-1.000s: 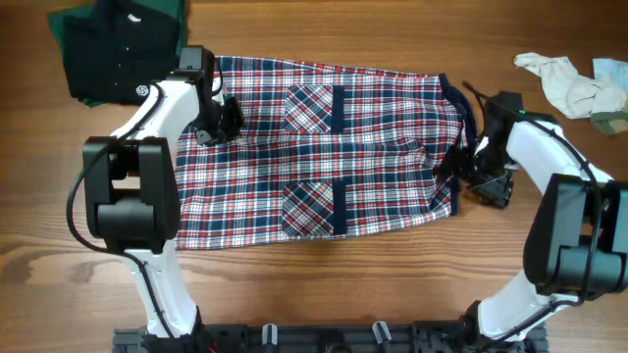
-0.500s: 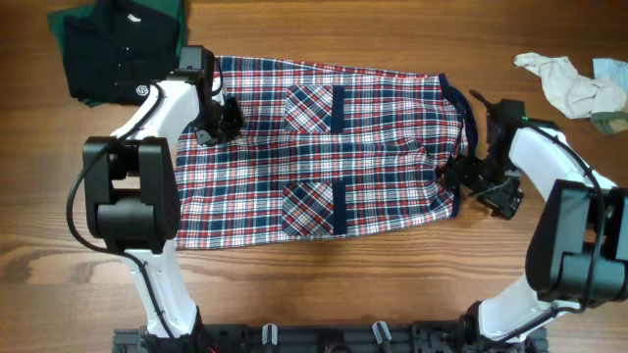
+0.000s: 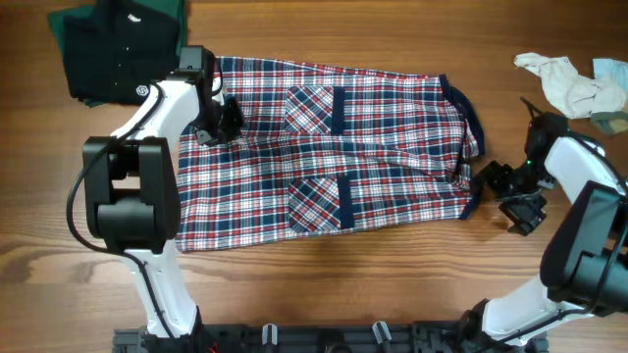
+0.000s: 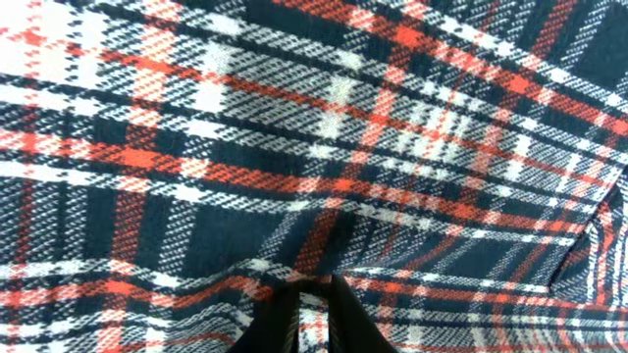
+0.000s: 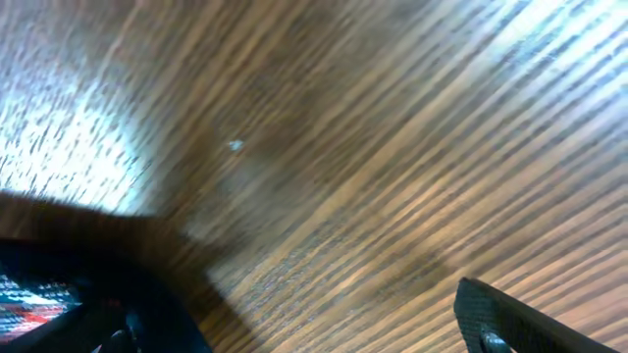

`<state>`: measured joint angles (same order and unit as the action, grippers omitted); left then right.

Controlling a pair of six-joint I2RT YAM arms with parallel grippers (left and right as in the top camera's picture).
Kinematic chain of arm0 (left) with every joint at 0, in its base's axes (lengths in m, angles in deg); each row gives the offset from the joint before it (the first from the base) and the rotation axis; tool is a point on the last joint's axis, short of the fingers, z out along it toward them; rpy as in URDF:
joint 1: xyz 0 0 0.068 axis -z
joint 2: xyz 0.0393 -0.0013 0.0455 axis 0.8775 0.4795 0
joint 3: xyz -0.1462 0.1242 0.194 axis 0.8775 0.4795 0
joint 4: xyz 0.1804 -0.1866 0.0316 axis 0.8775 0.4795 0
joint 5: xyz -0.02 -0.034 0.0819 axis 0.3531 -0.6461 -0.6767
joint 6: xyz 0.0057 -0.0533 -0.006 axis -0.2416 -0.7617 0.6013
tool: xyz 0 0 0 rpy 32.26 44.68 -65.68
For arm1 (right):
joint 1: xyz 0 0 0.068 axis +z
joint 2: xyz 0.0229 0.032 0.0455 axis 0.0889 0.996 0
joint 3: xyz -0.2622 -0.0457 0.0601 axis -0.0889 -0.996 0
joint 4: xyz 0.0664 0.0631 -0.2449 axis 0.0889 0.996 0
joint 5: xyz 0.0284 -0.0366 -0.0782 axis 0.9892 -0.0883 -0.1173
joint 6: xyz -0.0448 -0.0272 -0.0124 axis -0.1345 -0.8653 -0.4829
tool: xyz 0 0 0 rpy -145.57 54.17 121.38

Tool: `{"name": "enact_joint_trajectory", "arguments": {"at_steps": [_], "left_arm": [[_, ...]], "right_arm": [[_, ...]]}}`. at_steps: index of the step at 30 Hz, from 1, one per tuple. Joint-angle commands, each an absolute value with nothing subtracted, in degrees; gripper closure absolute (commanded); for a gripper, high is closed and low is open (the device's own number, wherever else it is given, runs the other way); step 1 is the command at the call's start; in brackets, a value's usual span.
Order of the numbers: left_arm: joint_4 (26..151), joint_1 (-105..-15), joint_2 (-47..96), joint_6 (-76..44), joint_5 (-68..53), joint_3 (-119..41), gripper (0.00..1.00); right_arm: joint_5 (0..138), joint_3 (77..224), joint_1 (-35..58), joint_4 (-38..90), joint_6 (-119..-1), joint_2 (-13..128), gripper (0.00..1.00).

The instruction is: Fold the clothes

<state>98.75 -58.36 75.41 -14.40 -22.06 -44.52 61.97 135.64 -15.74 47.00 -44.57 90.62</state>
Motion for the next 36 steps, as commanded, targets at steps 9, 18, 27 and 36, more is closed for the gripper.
{"name": "enact_joint_trajectory", "arguments": {"at_steps": [9,18,27,36], "left_arm": [[99.56,-60.42,81.53,-14.66,-33.65,-41.35,0.87],[101.90,-60.40,77.15,-13.18,-33.52,-41.48,0.92],[113.83,-59.32,71.54,-11.41,-24.16,-41.46,0.78],[109.92,-58.95,67.27,-8.57,-24.38,-41.88,0.83]], "right_arm": [[43.98,134.13,-18.23,50.39,-29.89,87.48,0.00],[55.76,136.49,-18.21,46.67,-43.44,71.32,0.00],[63.28,136.49,-18.10,42.98,-51.46,70.71,0.00],[74.80,136.49,-13.01,34.19,-60.64,70.71,0.02]]}}
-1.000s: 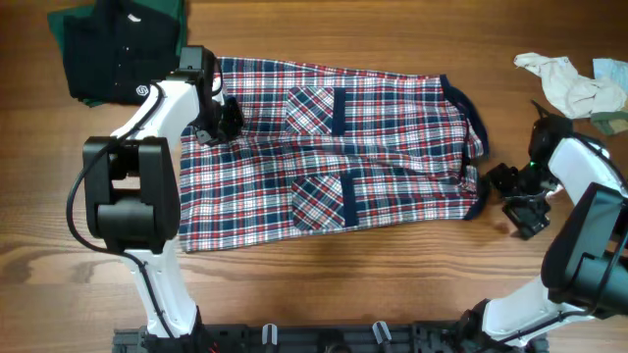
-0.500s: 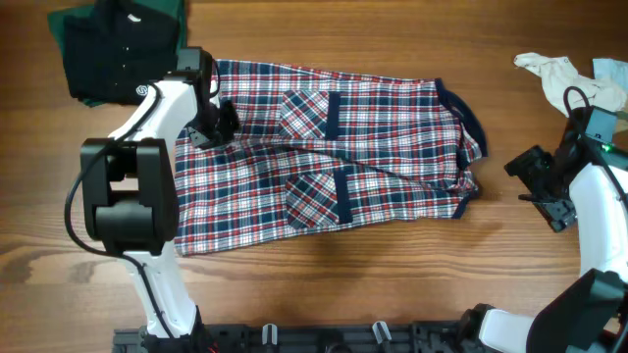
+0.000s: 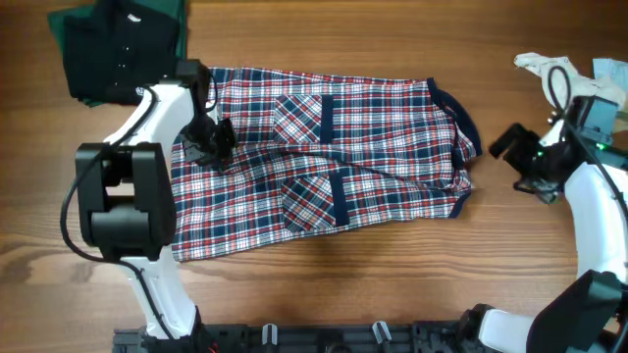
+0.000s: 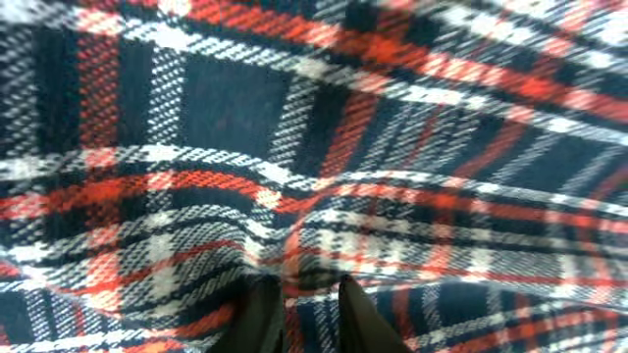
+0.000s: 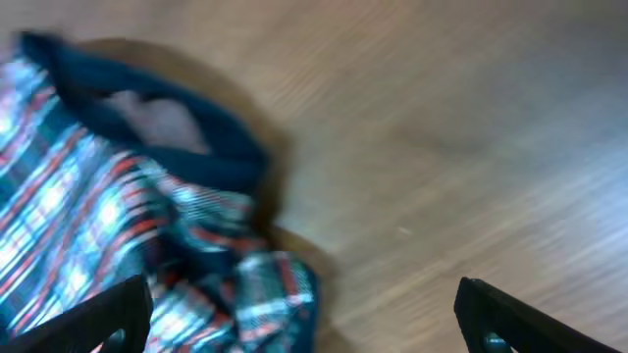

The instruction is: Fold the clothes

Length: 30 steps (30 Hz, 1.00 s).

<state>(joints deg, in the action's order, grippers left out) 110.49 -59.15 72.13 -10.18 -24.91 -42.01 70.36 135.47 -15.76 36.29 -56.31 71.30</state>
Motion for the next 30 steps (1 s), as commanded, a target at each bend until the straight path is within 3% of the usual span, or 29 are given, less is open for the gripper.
{"name": "enact_joint_trajectory", "arguments": {"at_steps": [1,3,4,6,9,14,15,17,19,21,23,30], "left_arm": [[109.87,-58.95,66.03,-8.59,-24.36,-42.01,0.83],[110.73,-58.82,61.79,-8.63,-24.34,-42.05,0.84],[111.84,-58.71,60.52,-8.67,-24.12,-42.05,0.84],[116.17,-58.19,58.93,-10.38,-24.14,-42.05,0.83],[122.97,-56.88,58.90,-11.67,-23.90,-41.09,0.91],[121.50,-53.03,58.90,-13.44,-23.64,-34.40,0.93],[120.52,-52.40,58.90,-13.42,-23.20,-32.85,0.94],[117.74,-51.48,58.90,-13.64,-20.47,-29.18,0.95],[116.21,-51.43,58.90,-13.66,-19.33,-27.41,0.92],[114.31,-51.43,58.93,-13.66,-19.18,-26.03,0.85],[111.27,-51.43,59.17,-13.66,-19.18,-24.22,0.81],[106.99,-51.43,62.27,-13.64,-17.47,-22.84,0.81]], "right_arm": [[74.88,136.49,-11.91,33.25,-60.86,70.71,0.04],[76.70,136.49,-8.70,30.74,-63.46,70.71,0.20],[76.41,136.49,-7.11,29.67,-63.44,70.73,0.44],[75.19,136.49,-4.75,27.59,-63.31,71.21,0.61],[73.22,136.49,-2.58,25.56,-63.00,73.82,0.72],[71.98,136.49,-2.41,21.53,-63.52,83.39,0.73],[70.73,136.49,-2.41,21.12,-63.50,84.83,0.73],[66.16,136.49,-2.47,21.67,-63.46,86.38,0.58],[63.17,136.69,-2.47,22.71,-63.52,86.23,0.21],[61.03,137.28,-2.47,24.38,-63.55,86.23,0.04],[60.90,137.54,-2.47,25.62,-63.96,86.23,0.02],[62.49,137.50,-2.47,26.67,-63.31,86.41,0.05]]}}
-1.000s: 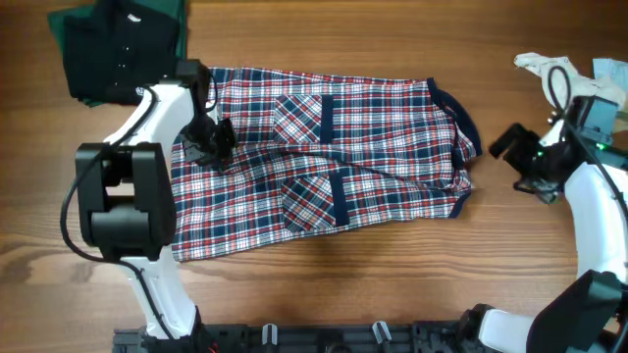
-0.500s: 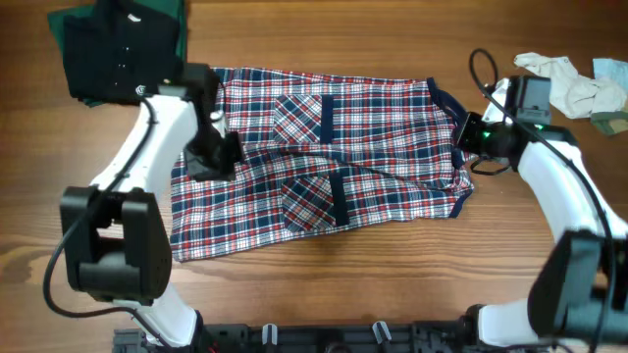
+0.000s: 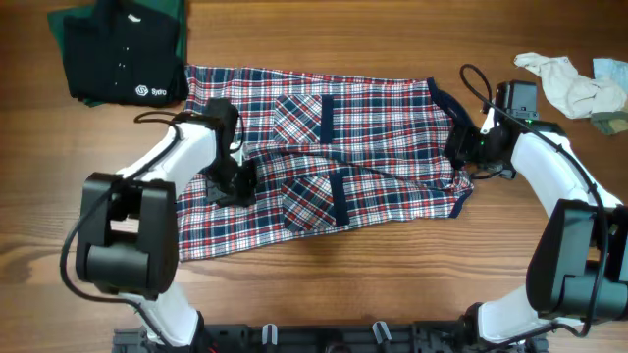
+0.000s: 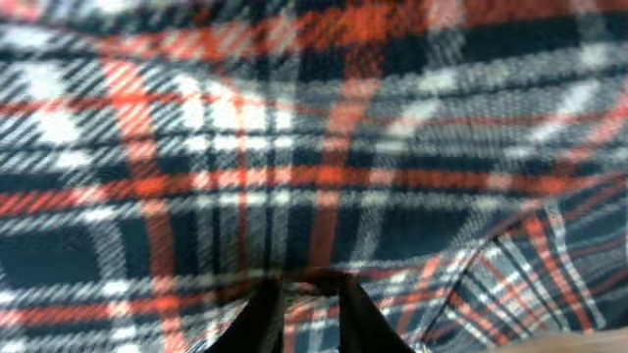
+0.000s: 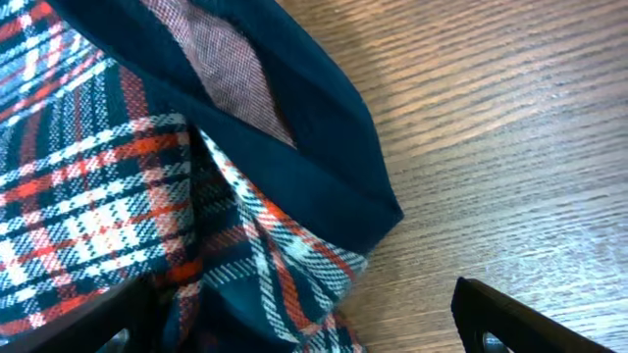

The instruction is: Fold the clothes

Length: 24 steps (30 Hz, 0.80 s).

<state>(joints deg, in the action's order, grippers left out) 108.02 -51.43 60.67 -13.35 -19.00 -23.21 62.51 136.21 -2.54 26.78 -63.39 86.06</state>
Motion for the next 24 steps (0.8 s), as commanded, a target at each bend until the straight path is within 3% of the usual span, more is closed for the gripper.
{"name": "enact_joint_trajectory", "arguments": {"at_steps": [1,3,7,13,19,24], "left_arm": [[106.60,-51.43,62.36,-13.64,-17.47,-22.84,0.81],[106.31,-51.43,62.36,-13.64,-17.45,-22.84,0.81],[106.01,-51.43,62.36,-13.61,-17.47,-22.84,0.80],[106.03,-51.43,62.36,-13.61,-17.50,-22.86,0.80],[106.03,-51.43,62.36,-13.61,-17.47,-22.84,0.79],[106.03,-51.43,62.36,-13.61,-17.50,-22.84,0.79]], "right_arm": [[62.67,137.43,-2.47,26.43,-63.28,86.49,0.07],[62.91,137.37,-2.47,25.82,-62.72,86.86,0.11],[63.56,137.08,-2.47,23.50,-60.16,88.42,0.45],[63.76,137.06,-2.47,22.47,-56.60,89.07,0.59],[63.74,135.16,-2.47,20.99,-51.04,89.29,0.65],[63.13,135.07,-2.71,19.63,-50.02,91.19,0.96]]}}
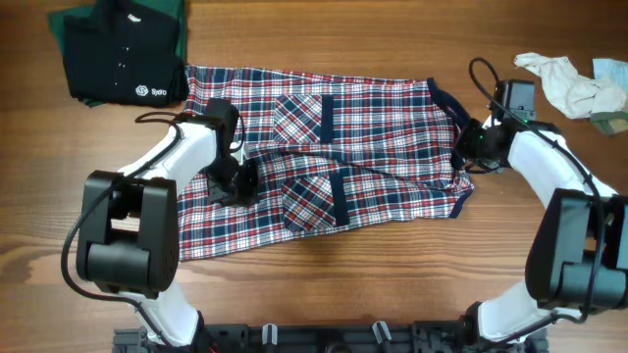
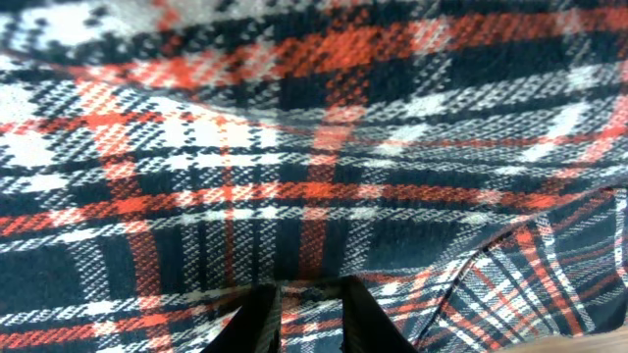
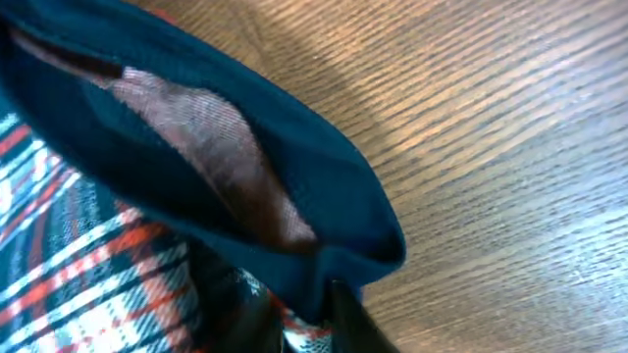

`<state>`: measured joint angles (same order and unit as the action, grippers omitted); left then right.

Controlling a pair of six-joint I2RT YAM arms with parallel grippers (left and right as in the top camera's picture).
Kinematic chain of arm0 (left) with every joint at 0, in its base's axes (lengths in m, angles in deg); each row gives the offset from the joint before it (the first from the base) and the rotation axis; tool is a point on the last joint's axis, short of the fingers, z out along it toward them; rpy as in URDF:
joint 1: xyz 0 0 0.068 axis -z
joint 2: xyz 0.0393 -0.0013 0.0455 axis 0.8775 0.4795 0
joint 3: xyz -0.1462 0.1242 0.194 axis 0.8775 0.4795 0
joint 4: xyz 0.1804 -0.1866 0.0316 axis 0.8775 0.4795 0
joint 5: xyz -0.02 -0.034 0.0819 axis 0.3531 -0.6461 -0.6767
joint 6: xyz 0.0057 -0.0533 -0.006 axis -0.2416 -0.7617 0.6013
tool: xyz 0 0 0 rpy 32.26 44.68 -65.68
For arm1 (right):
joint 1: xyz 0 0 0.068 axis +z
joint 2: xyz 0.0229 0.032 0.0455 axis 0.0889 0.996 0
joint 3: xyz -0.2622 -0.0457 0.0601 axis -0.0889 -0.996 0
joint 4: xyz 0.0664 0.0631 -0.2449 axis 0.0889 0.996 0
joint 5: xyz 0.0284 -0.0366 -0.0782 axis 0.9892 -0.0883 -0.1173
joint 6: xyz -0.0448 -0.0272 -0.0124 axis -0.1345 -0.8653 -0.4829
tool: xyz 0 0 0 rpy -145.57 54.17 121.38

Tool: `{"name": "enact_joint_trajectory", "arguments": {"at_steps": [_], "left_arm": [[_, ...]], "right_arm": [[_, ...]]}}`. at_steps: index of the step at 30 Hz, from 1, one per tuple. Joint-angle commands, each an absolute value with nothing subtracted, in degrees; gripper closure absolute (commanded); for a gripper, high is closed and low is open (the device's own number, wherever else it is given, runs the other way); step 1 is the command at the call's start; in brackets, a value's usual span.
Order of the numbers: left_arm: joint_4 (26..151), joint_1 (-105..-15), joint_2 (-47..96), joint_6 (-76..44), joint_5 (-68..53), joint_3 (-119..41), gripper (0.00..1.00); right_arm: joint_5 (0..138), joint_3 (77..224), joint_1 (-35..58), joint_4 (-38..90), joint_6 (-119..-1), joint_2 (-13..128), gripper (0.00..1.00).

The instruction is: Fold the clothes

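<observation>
A red, white and navy plaid shirt (image 1: 373,127) lies spread across the middle of the table, with two chest pockets facing up. Its navy collar (image 3: 324,186) is at the right end. My left gripper (image 1: 234,182) is on the shirt's left part, shut on a pinch of plaid cloth (image 2: 314,196). The left gripper (image 2: 309,306) has a fold between its dark fingers. My right gripper (image 1: 471,147) sits at the collar edge. The right gripper (image 3: 299,319) is shut on the collar and the plaid under it.
A folded black garment (image 1: 123,49) on green cloth lies at the back left corner. A crumpled white cloth (image 1: 564,83) and a pale item (image 1: 610,74) lie at the back right. Bare wooden table (image 1: 392,284) runs along the front.
My right gripper stood wide open over the collar; now it is shut on the collar edge. The left gripper and the shirt have hardly shifted.
First my left gripper pinched the shirt near its back left, and the right gripper was open on bare wood right of the shirt. Then the shirt lay further left. Later the left gripper held the shirt lower down and the right was open at the collar, now shut on it.
</observation>
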<state>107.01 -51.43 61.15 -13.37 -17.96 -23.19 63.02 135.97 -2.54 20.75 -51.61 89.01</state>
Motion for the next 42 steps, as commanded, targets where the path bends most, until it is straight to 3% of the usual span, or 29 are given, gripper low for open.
{"name": "enact_joint_trajectory", "arguments": {"at_steps": [1,8,18,28,29,30,32,33,37,42], "left_arm": [[106.03,-51.43,62.36,-13.59,-17.50,-22.86,0.79],[105.96,-51.43,62.36,-13.13,-17.76,-22.84,0.80],[105.59,-51.43,62.36,-12.94,-18.20,-22.84,0.80],[105.61,-51.43,62.36,-12.96,-18.17,-22.84,0.80],[105.61,-51.43,62.36,-12.96,-18.15,-22.84,0.80],[105.59,-51.43,62.36,-12.96,-18.15,-22.84,0.80],[105.59,-51.43,62.36,-12.94,-18.17,-22.84,0.79],[105.59,-51.43,62.36,-12.94,-18.17,-22.84,0.79],[105.59,-51.43,62.36,-12.96,-18.17,-22.84,0.79],[105.63,-51.43,62.36,-12.96,-18.15,-22.84,0.79]], "right_arm": [[62.60,135.07,-2.97,18.63,-49.99,91.30,0.96],[62.32,136.49,-7.54,9.93,-51.61,91.30,0.96],[62.69,136.49,-8.33,-12.63,-52.81,91.34,0.96],[52.66,136.52,-8.48,-18.73,-54.56,91.54,0.92],[52.33,136.52,-8.61,-18.68,-55.00,91.76,0.84],[52.31,136.52,-8.83,-18.60,-55.79,91.91,0.68],[52.07,136.52,-9.47,-17.24,-57.75,92.07,0.09],[51.41,136.76,-9.68,-15.71,-57.99,92.07,0.00],[47.83,140.63,-9.99,-5.28,-59.74,91.80,0.00],[47.41,151.12,-9.97,17.16,-55.31,89.47,0.00]]}}
